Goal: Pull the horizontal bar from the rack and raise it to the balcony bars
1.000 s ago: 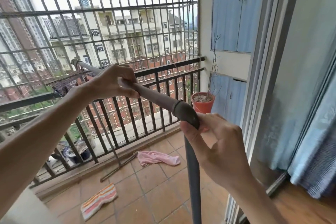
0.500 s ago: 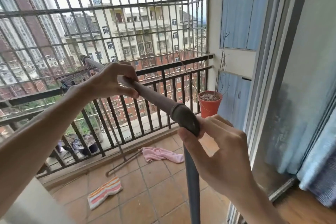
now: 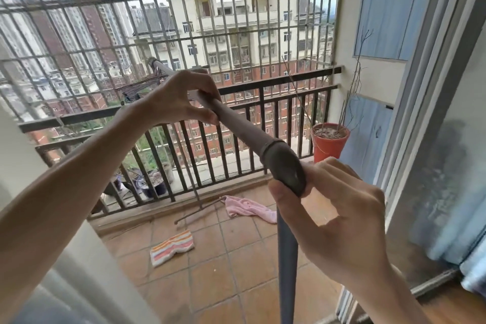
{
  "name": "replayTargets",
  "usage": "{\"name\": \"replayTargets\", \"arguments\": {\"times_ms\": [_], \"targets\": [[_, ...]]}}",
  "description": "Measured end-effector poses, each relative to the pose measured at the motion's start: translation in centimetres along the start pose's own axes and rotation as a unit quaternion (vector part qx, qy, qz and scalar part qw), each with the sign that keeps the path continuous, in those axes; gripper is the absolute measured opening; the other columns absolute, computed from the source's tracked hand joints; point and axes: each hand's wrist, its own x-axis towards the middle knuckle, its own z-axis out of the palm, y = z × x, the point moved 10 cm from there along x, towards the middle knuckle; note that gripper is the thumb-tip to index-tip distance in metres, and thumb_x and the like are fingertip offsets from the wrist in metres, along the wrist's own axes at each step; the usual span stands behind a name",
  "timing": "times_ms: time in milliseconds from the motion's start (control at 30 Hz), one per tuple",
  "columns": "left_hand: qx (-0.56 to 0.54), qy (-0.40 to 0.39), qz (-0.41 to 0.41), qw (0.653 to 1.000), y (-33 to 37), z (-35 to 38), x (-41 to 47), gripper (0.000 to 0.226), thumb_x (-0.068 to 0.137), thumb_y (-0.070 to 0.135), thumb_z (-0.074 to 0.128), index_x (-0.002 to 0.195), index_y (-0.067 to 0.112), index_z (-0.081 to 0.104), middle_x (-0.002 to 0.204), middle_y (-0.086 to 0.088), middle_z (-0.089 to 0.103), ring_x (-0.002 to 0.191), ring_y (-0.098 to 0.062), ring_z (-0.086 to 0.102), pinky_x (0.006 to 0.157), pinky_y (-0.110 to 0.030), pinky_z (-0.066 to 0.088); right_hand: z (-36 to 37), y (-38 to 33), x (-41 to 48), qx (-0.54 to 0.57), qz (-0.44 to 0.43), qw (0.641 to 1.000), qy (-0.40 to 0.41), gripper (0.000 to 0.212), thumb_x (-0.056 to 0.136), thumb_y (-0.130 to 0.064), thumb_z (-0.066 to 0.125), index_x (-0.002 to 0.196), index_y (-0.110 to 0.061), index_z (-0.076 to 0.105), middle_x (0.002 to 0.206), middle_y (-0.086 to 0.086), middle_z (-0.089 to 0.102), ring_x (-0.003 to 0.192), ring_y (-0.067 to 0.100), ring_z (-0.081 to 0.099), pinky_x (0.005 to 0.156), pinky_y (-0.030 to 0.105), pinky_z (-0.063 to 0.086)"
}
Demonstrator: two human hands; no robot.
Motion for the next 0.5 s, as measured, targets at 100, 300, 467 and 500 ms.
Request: {"name": "replayTargets", "arguments": {"times_ms": [100, 300, 467, 500], "targets": [[0.018, -0.011, -0.011, 1.0, 1.0, 0.0, -0.2, 0.037, 0.062, 0.008, 0.084, 0.096, 0.01, 0.069, 0.098, -0.01, 0.065, 0.091, -0.013, 0.058, 0.086, -0.016, 0.045, -0.5, 0.0, -0.3, 0.029, -0.022, 0.999, 0.005, 0.028, 0.088, -0.032, 0.068, 0.078, -0.007, 0.073, 0.064, -0.003, 0.06, 0.062, 0.018, 0.056, 0.063, 0.03, 0.044], [0.006, -0.007, -0.025, 1.0, 3.5, 0.3, -0.4, 0.036, 0.062, 0.011, 0.083, 0.095, 0.009, 0.07, 0.095, 0.0, 0.06, 0.096, -0.017, 0.057, 0.092, -0.025, 0.047, -2.5, 0.6, -0.7, 0.081, -0.043, 0.996, 0.004, 0.022, 0.088, -0.027, 0.071, 0.089, -0.006, 0.074, 0.067, -0.004, 0.059, 0.062, 0.018, 0.054, 0.064, 0.028, 0.041], [0.033, -0.014, -0.051, 0.998, 3.6, -0.3, -1.7, 0.038, 0.06, 0.014, 0.084, 0.095, 0.017, 0.069, 0.094, 0.01, 0.059, 0.096, -0.018, 0.058, 0.092, -0.031, 0.049, -2.8, 0.3, -1.0, 0.095, -0.043, 0.995, -0.001, 0.029, 0.09, -0.031, 0.07, 0.087, -0.002, 0.076, 0.065, -0.004, 0.058, 0.061, 0.018, 0.053, 0.063, 0.03, 0.042], [0.033, -0.014, -0.057, 0.998, 3.5, -0.5, -2.1, 0.038, 0.061, 0.014, 0.084, 0.096, 0.016, 0.069, 0.095, 0.01, 0.059, 0.097, -0.019, 0.058, 0.093, -0.035, 0.049, -2.6, 0.2, -1.0, 0.103, -0.041, 0.994, -0.002, 0.029, 0.089, -0.031, 0.07, 0.087, -0.003, 0.076, 0.065, -0.004, 0.058, 0.061, 0.019, 0.053, 0.062, 0.031, 0.042]]}}
